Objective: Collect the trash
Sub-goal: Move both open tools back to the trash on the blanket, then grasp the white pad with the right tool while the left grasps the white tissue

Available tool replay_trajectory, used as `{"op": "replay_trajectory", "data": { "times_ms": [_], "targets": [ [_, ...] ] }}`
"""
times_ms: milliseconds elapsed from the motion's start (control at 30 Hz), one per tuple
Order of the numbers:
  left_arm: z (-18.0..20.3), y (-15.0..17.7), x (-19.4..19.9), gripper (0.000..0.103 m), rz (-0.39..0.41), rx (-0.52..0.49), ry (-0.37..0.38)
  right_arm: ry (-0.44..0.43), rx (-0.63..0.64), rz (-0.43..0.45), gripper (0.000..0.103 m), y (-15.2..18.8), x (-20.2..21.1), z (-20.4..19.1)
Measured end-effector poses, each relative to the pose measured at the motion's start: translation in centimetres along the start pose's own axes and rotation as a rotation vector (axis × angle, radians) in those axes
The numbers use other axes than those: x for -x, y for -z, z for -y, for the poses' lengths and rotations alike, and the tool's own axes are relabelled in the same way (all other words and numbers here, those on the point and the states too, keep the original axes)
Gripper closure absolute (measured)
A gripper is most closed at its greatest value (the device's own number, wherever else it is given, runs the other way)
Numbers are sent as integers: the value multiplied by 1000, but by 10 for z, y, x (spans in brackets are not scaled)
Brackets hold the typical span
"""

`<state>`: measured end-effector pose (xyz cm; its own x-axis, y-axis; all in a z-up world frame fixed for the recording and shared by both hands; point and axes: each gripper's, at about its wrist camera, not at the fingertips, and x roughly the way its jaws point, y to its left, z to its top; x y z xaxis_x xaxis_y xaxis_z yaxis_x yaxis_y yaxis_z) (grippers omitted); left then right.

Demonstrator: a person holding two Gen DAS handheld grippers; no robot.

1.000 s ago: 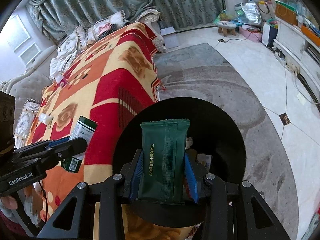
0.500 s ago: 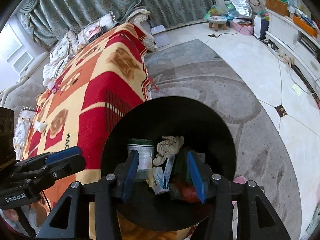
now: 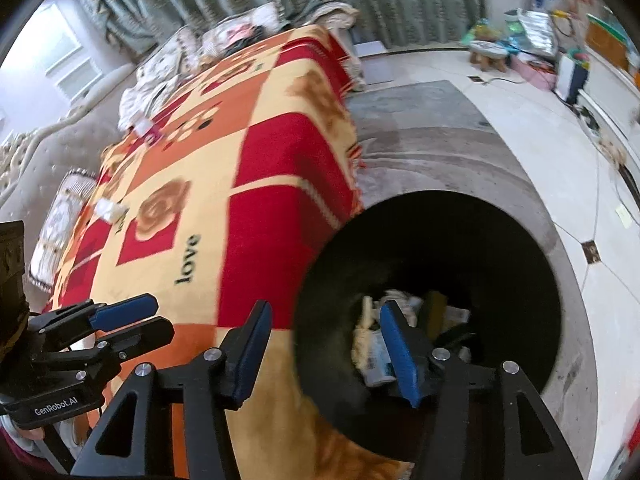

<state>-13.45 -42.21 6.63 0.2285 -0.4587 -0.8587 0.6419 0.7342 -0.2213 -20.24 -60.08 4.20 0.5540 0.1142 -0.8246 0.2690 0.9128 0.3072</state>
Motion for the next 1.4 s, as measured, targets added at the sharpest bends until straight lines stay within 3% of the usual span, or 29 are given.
{"op": "replay_trajectory", "data": {
  "times_ms": [333, 700, 967, 1067, 1233, 1400],
  "targets": [
    [-61, 28, 33, 63, 22, 92, -106, -67, 117, -50, 42, 0, -28, -71],
    [-120, 52, 69, 63, 60, 183, -191, -154, 263, -89, 41, 10, -51, -155],
    [-202, 77, 101, 63, 87, 300, -304, -266, 391, -133, 39, 29, -60, -232],
    [-231, 87, 111, 63, 89, 344, -341, -312, 454, -155, 34, 38, -66, -264],
    [-254, 96, 120, 63, 96, 381, -355, -337, 564, -199, 32, 54, -81, -312],
    [-270, 93, 120, 63, 109, 410, -325, -305, 688, -229, 28, 73, -97, -347]
  ]
}}
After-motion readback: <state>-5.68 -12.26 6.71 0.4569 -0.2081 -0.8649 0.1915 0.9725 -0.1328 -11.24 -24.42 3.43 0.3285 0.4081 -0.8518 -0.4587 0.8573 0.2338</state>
